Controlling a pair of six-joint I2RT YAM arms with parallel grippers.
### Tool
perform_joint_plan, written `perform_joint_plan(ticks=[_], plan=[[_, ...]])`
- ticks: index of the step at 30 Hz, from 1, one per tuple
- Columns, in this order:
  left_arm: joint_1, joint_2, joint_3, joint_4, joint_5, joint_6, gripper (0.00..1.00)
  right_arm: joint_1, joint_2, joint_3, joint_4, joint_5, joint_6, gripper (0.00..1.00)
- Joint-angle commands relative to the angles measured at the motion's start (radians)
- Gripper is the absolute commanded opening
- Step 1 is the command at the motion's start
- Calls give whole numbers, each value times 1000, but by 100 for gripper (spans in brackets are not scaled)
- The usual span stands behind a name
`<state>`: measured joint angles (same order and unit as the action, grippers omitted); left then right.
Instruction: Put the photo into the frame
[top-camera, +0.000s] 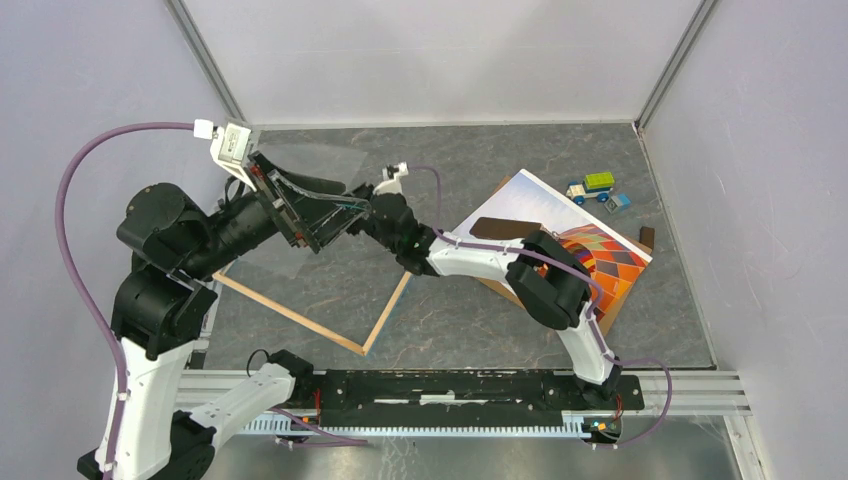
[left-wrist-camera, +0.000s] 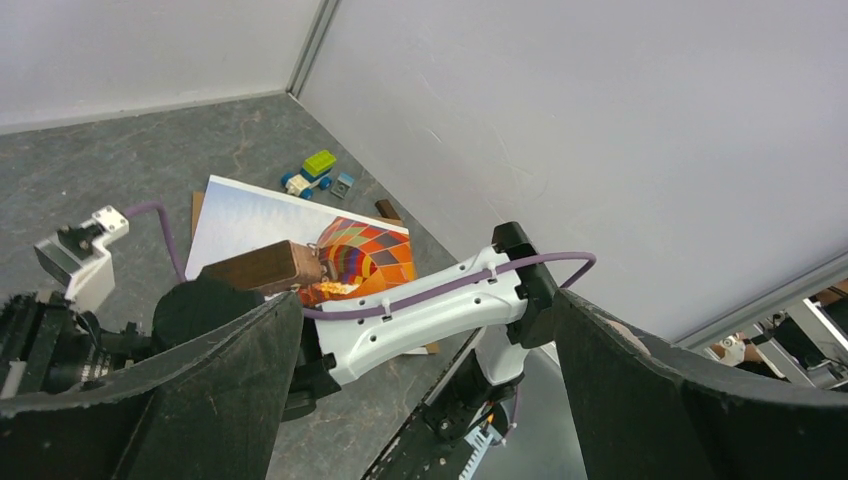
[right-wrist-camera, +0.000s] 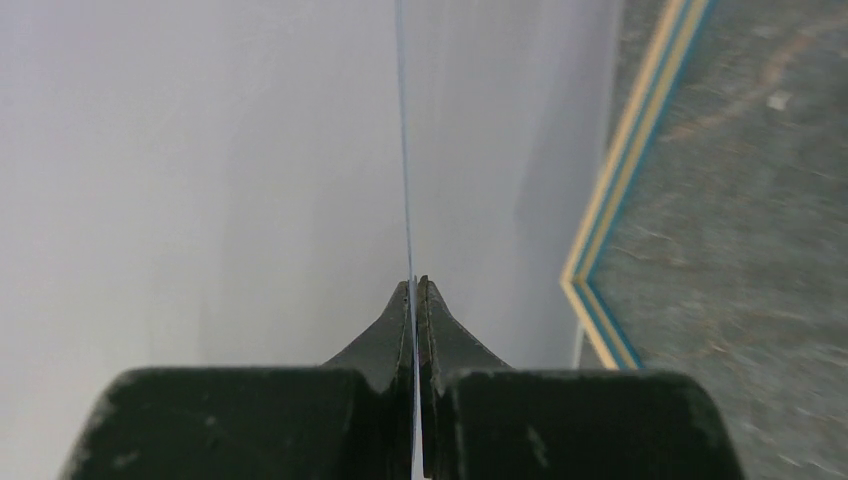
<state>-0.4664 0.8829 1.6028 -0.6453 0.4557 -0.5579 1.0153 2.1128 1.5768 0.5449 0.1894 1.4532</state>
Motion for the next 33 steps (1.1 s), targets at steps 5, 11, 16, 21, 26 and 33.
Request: perform_joint_plan(ticks=[5, 11, 16, 21, 26, 33], plan=[[-2, 0, -76, 3, 25, 71, 100, 14, 35, -202, 152, 49, 111, 0], [0, 5, -113, -36, -58, 117, 100, 13, -18, -368, 212, 87, 112, 0], [0, 20, -133, -37, -58, 113, 100, 20, -58, -477, 267, 105, 114, 0], [-1, 26, -145, -37, -76, 118, 100, 22, -92, -569, 330, 116, 117, 0], [-1, 25, -157, -26, -83, 106, 100, 23, -79, -577, 373, 77, 120, 0], [0, 17, -153, -26, -88, 110, 100, 36, -79, -579, 354, 63, 106, 0]])
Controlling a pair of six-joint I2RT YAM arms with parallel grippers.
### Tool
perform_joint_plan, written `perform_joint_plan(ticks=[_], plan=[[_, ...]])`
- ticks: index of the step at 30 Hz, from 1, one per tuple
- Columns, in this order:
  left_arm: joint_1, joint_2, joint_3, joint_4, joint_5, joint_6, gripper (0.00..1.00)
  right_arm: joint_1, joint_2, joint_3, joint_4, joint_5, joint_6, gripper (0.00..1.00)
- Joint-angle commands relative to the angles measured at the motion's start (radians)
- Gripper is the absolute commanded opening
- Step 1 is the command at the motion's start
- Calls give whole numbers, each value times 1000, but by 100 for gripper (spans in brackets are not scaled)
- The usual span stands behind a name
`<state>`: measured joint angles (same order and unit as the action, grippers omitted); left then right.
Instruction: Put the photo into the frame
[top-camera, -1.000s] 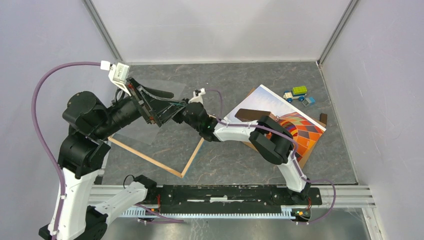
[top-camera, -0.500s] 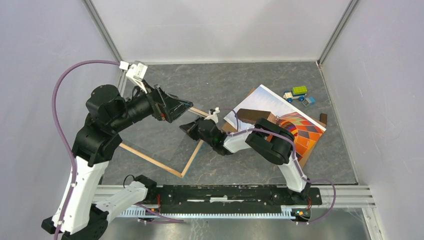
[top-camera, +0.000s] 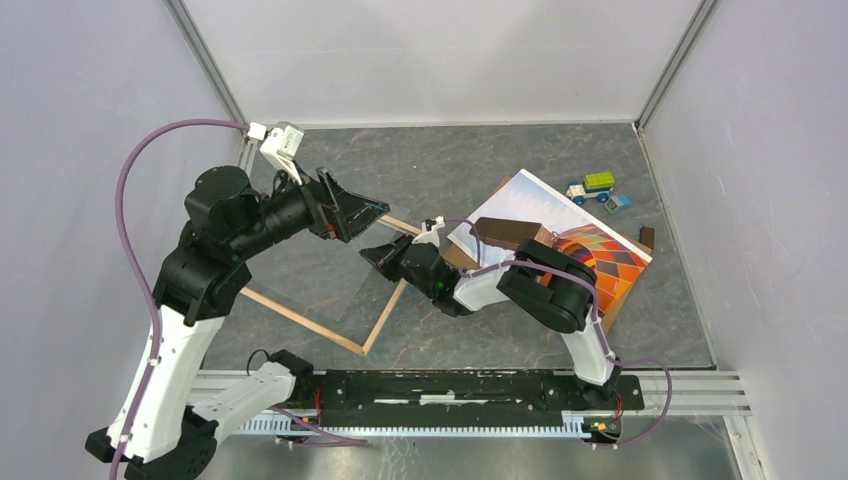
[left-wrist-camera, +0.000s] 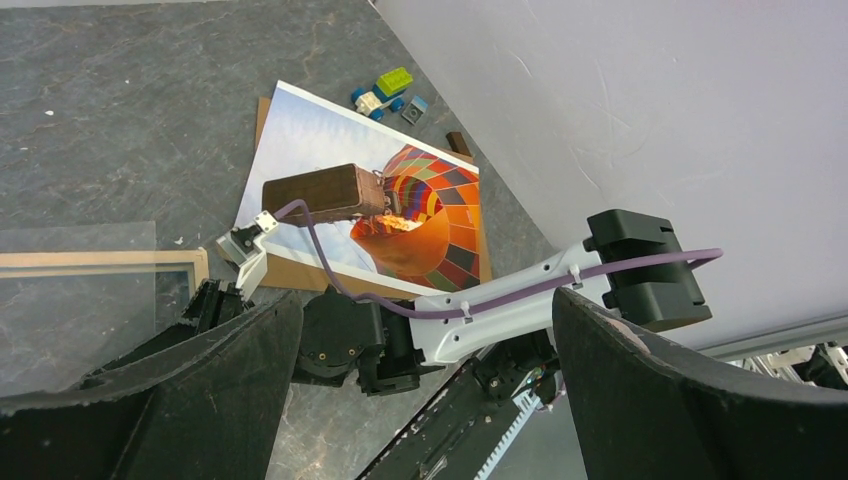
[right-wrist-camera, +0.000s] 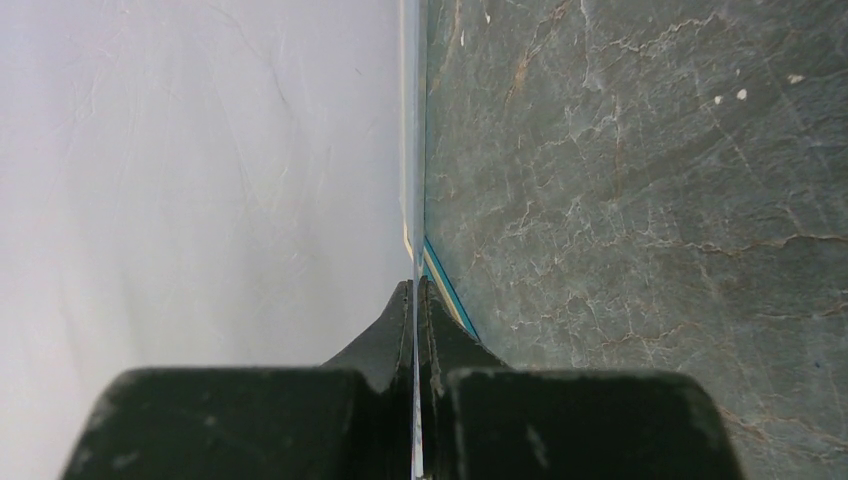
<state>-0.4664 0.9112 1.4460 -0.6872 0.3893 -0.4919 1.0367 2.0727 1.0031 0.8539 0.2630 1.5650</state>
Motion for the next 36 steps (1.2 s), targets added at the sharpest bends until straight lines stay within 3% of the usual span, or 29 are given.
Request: perform_joint_plan(ticks=[1, 36], plan=[[0, -13, 2, 15, -21, 45, 100, 17, -41, -10, 46, -12, -7, 0], [0, -1, 9, -26, -84, 118, 100, 21, -52, -131, 111, -32, 19, 0]])
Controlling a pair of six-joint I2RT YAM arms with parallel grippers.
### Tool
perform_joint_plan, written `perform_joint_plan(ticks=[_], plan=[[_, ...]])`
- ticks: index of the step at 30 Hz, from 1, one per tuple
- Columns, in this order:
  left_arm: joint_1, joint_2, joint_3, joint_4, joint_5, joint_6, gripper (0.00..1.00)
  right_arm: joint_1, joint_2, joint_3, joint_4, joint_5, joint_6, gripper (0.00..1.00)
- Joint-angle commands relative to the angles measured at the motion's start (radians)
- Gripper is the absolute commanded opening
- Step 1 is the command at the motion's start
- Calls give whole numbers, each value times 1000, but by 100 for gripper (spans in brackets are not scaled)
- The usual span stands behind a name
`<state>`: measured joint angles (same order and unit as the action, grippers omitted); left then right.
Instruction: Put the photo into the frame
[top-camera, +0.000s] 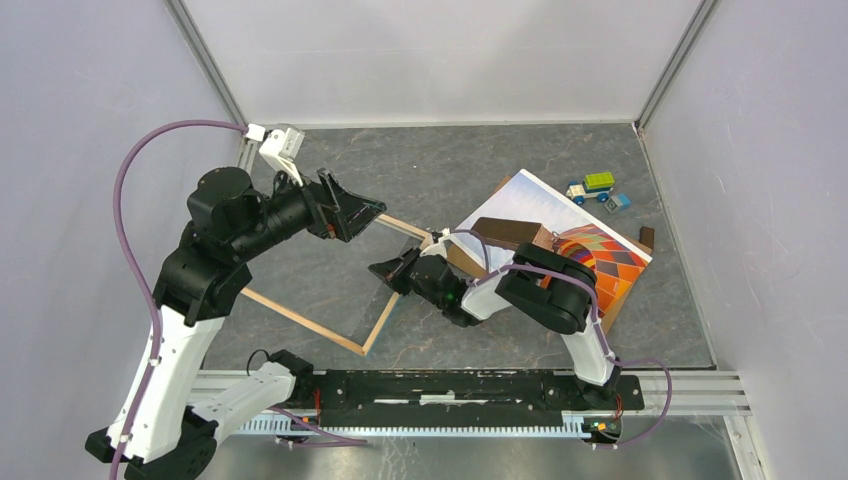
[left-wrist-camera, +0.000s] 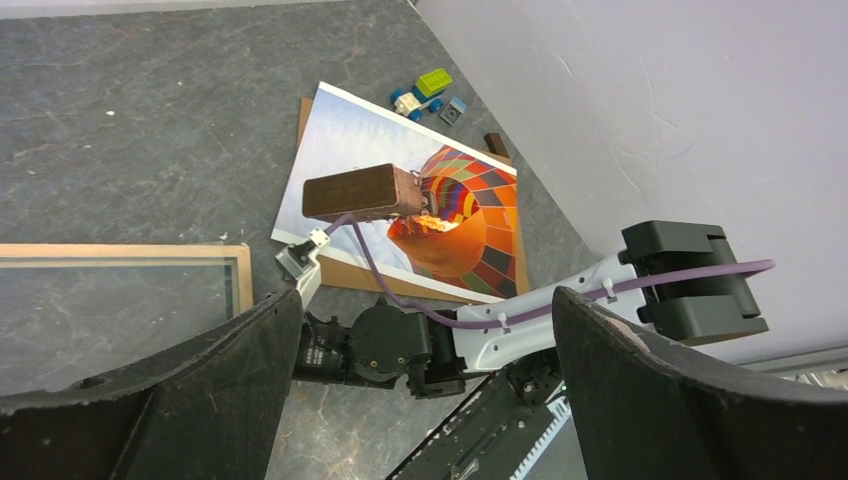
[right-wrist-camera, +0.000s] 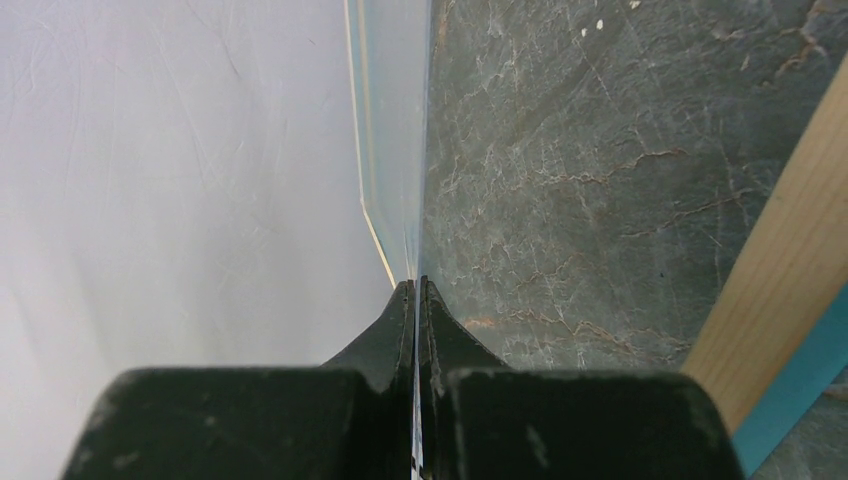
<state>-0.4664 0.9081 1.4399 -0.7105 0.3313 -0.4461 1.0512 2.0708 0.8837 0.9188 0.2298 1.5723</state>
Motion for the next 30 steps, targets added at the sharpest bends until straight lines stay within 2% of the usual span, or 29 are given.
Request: perform_joint_plan(ticks=[1, 30], plan=[[0, 4, 14, -4, -26, 73, 100, 6, -51, -14, 46, 3, 13, 0], [-1, 16, 8, -3, -17, 76, 100, -1, -50, -50, 68, 1, 30, 0]])
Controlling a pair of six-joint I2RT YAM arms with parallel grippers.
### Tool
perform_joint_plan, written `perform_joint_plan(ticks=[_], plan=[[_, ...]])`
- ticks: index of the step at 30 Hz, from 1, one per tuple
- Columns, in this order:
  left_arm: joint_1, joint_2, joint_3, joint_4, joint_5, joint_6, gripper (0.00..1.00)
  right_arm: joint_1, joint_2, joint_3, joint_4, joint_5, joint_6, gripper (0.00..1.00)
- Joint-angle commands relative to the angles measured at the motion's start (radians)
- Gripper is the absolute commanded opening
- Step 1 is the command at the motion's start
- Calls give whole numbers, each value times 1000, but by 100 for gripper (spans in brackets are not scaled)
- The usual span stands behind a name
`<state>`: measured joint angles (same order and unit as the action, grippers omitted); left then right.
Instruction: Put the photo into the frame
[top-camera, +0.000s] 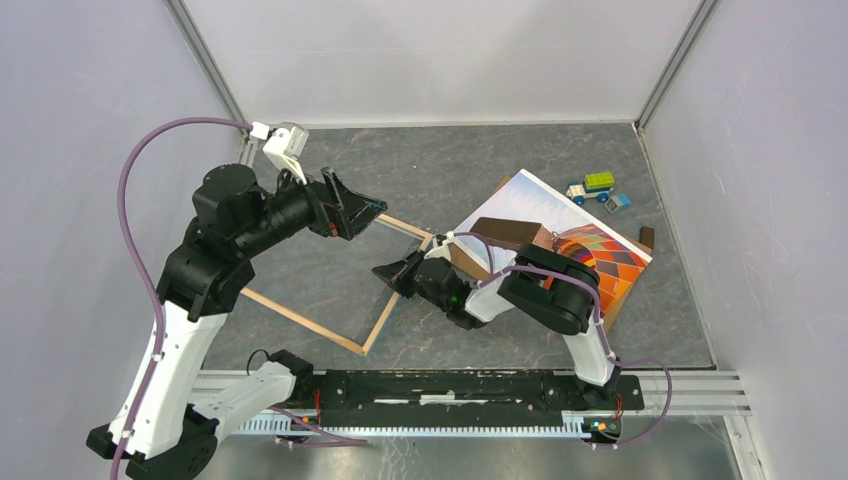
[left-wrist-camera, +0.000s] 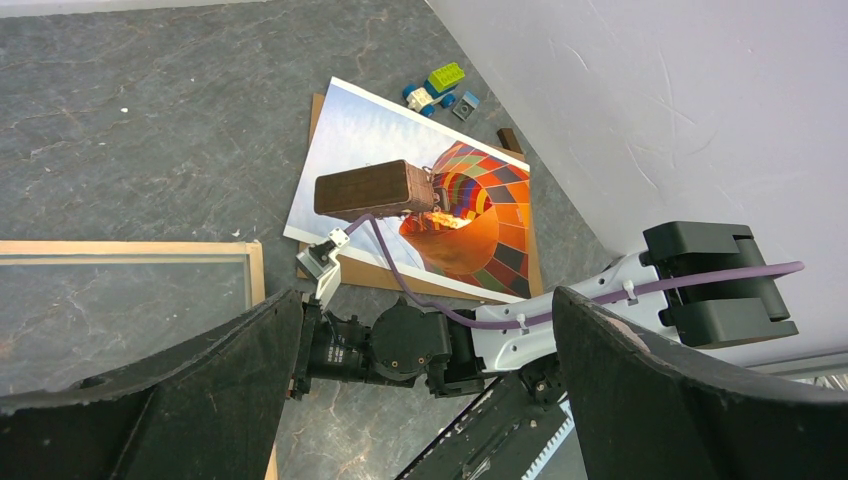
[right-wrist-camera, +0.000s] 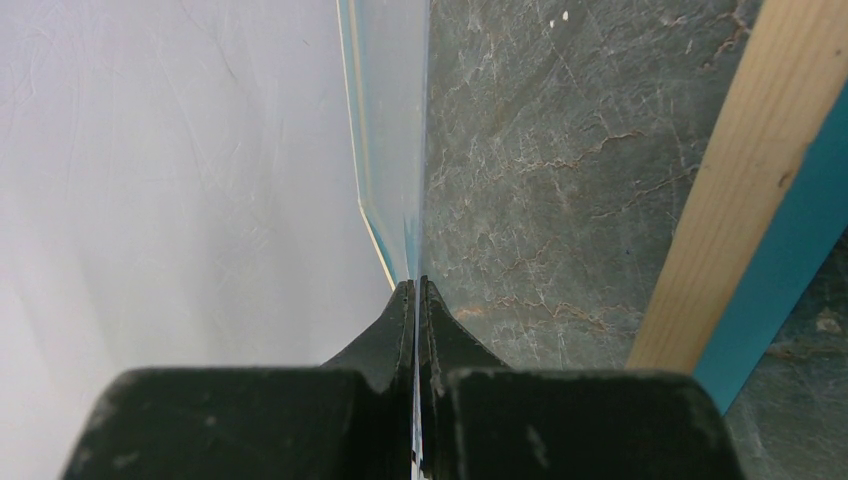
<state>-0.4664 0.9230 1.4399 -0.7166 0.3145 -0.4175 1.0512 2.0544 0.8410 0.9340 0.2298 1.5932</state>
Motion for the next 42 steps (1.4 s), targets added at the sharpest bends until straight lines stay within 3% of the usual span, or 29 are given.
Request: perform_joint_plan(ticks=[1, 42], plan=[[0, 0, 9, 4, 5, 48, 100, -2, -35, -11, 54, 1, 11, 0], [0, 17, 6, 15, 33, 31, 100, -23, 2, -5, 119, -5, -38, 0]])
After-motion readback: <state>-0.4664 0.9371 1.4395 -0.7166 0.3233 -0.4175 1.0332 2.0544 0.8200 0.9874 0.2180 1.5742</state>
